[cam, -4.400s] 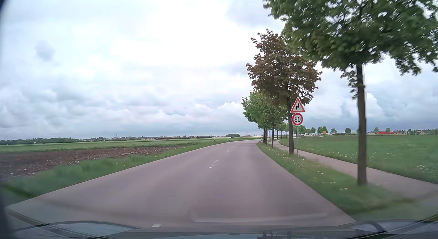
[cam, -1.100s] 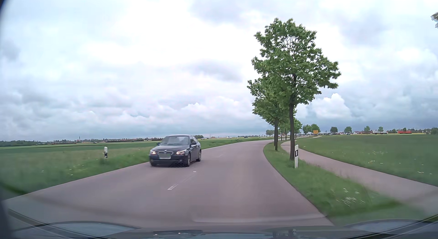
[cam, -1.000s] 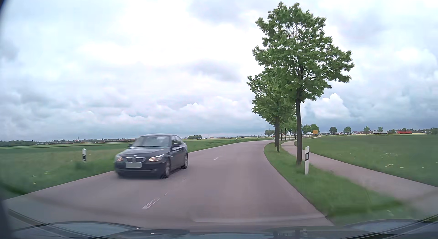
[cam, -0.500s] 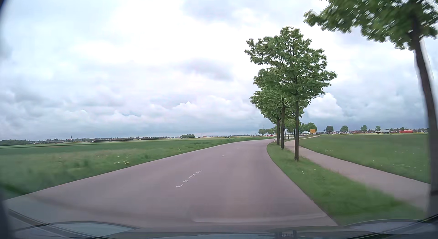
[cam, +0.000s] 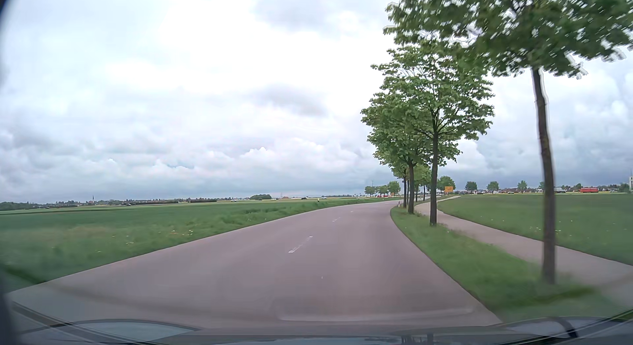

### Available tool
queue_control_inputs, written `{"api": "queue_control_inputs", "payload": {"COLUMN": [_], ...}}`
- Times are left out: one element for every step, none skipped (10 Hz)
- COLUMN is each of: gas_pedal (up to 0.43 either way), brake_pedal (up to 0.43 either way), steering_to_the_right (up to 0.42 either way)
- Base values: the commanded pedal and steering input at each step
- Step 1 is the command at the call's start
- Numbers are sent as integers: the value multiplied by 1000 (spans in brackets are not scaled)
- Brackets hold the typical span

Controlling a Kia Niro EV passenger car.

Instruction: Follow the waypoints while adhering to traffic rules and regulations

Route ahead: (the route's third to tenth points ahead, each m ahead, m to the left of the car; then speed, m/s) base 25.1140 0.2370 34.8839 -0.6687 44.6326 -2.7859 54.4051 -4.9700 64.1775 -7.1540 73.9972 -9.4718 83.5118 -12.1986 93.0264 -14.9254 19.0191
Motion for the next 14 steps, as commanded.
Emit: {"api": "queue_control_inputs", "payload": {"gas_pedal": [110,110,110,110,110,110,110,110,110,110,110,110,110,110], "brake_pedal": [12,6,12,12,12,12,12,12,12,12,12,12,12,12], "steering_to_the_right": [18,24,26,27,27,26,24,24,24,24,24,25,25,25]}}
